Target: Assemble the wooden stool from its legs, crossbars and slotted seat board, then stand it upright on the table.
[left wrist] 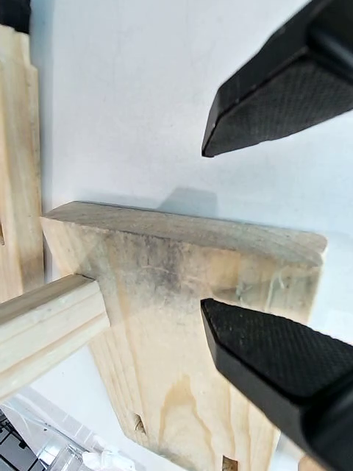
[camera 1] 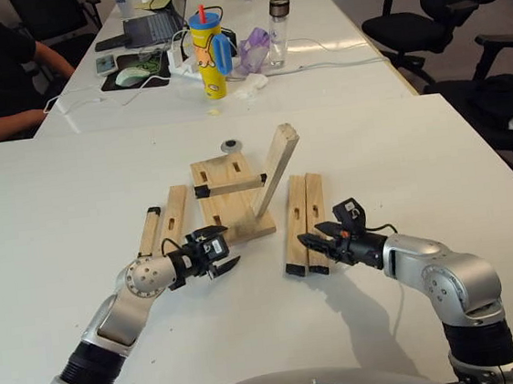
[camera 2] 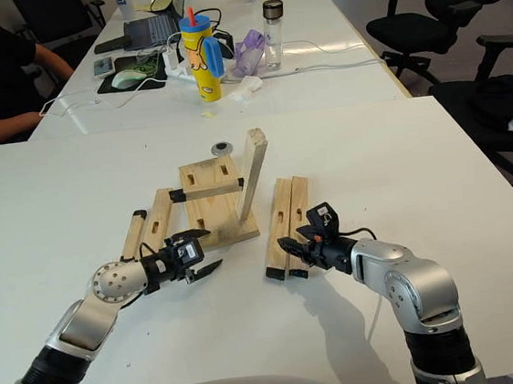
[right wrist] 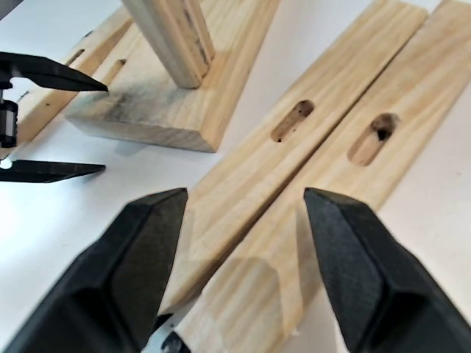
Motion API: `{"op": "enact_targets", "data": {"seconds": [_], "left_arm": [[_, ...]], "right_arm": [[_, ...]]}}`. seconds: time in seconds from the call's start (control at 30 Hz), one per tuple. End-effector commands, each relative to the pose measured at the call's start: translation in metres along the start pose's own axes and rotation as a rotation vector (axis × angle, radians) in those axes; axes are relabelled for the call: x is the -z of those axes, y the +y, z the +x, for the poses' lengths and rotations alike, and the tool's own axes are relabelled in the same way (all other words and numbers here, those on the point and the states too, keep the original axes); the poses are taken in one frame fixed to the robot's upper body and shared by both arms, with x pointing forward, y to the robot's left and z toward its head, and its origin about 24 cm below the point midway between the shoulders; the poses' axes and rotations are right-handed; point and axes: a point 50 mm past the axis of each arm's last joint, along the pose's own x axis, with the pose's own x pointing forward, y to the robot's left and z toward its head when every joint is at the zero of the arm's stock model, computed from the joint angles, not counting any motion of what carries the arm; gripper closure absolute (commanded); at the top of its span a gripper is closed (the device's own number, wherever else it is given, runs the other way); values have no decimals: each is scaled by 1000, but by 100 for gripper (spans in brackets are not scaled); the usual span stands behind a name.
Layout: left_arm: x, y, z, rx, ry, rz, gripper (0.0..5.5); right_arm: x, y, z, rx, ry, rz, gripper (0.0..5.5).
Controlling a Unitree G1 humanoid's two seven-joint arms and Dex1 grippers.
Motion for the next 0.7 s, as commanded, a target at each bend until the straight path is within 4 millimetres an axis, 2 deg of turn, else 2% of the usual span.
{"op": "enact_targets", "data": {"seconds": [0.03,0.2,0.4,0.53,0.7], "left_arm": [[-6,-4,-7,38,-21,-42,192],[-8,-14,-9,100,-33,-83,192],[-13,-25,-11,186,-42,-107,192],[-14,-28,-6,190,-42,-112,192],[-16,-36,2,177,-47,-136,192]], "right_arm": [[-5,3,-1,-38,41,-58,257],[-4,15,6,-105,117,-134,257],[14,18,11,-78,248,-195,257],[21,0,3,7,343,-272,257],[12,-18,-4,44,357,-355,257]]}}
